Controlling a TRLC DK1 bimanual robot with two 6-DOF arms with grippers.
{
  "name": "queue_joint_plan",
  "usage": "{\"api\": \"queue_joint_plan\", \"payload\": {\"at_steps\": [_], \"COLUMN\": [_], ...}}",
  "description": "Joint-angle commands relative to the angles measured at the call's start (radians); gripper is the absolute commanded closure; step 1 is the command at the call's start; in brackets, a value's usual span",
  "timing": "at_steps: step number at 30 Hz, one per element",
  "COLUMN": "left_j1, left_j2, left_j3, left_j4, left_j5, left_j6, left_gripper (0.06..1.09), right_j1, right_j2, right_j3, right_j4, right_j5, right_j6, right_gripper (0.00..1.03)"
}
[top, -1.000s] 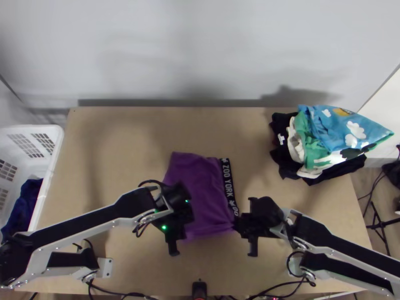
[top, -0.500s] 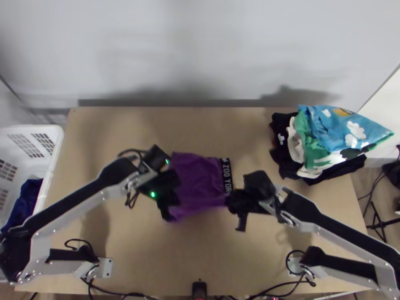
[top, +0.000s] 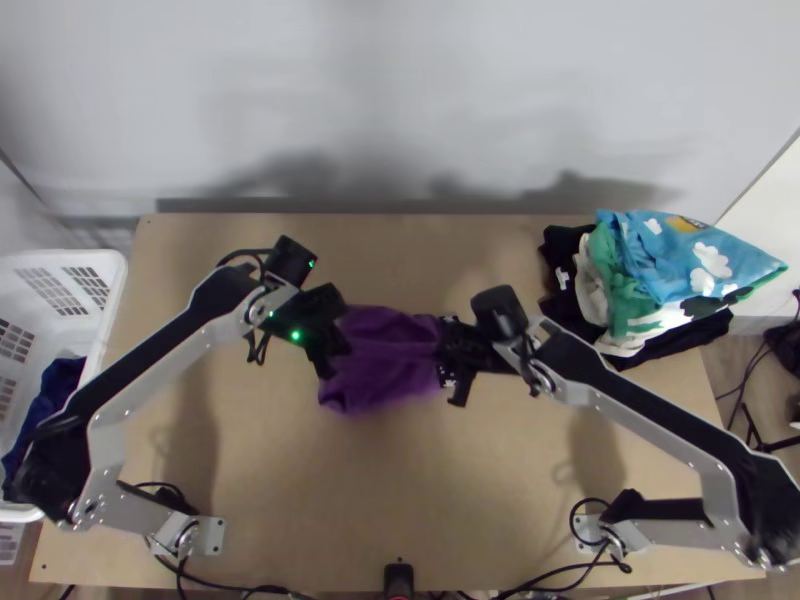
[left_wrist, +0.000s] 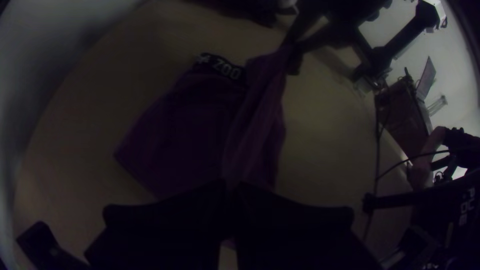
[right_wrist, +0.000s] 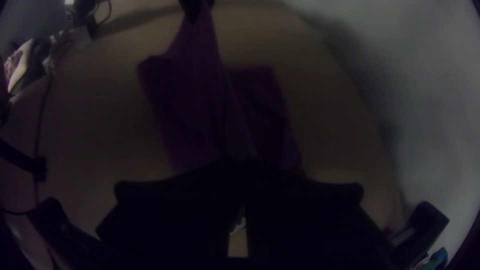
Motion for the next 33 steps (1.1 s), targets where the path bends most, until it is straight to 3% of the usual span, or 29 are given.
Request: {"api": "queue_joint_plan", "payload": {"at_steps": [1,18,24,33], "left_j1": [0.071,0.095,0.125,0.132], "left_j2": [0.105,0.383,0.431,0.428], "left_j3": [0.046,0.231,0.230,0.221], "left_j4": [0.030,0.072,0.078,0.079], "left_j5": [0.001,0.003,0.003,0.004], "left_j6": [0.056,0.067,0.067,0.067], "left_gripper": [0.94,0.94,0.94,0.94], "right_j1": [-0.030,-0.141,-0.153,-0.148], "right_j2": [0.136,0.365,0.405,0.439], "right_j3": [0.099,0.220,0.255,0.293], "right_j4": [0.001,0.002,0.002,0.119], "right_j5": [0.001,0.001,0.001,0.002], "right_j6": [0.005,-0.002,0.009,0.002], "right_gripper": [1.00,1.00,0.94,0.94]}}
